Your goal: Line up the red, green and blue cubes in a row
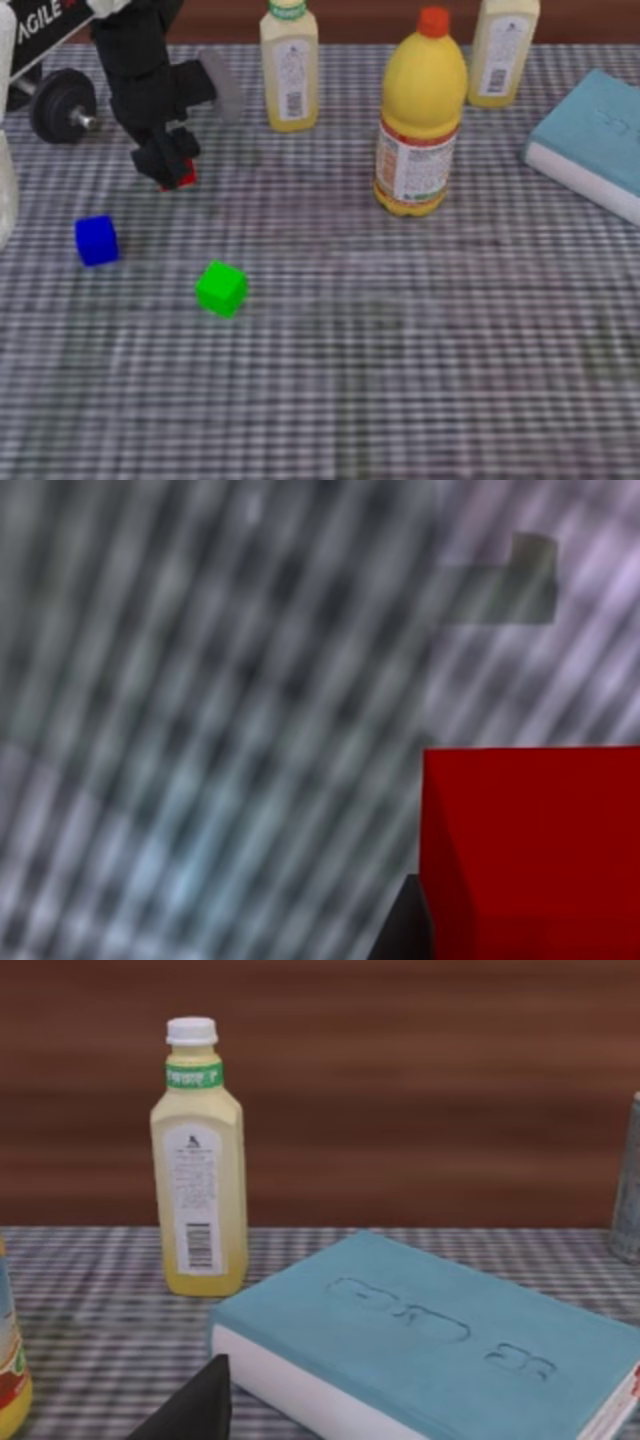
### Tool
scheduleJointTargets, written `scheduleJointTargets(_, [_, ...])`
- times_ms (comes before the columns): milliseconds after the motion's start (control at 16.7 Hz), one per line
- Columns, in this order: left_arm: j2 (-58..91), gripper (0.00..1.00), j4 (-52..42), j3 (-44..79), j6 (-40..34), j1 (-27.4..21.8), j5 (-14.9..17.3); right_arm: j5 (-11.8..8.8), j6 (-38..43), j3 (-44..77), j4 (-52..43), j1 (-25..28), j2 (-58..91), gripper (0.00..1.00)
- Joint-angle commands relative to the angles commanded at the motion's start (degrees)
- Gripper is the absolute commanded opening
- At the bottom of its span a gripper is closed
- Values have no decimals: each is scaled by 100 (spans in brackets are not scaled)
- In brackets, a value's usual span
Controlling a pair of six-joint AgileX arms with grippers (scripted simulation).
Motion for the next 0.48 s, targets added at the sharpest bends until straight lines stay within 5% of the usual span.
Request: scheduleJointTargets(480, [-354, 0, 144, -377, 25, -233, -6, 0, 0, 0, 0, 0, 0, 100])
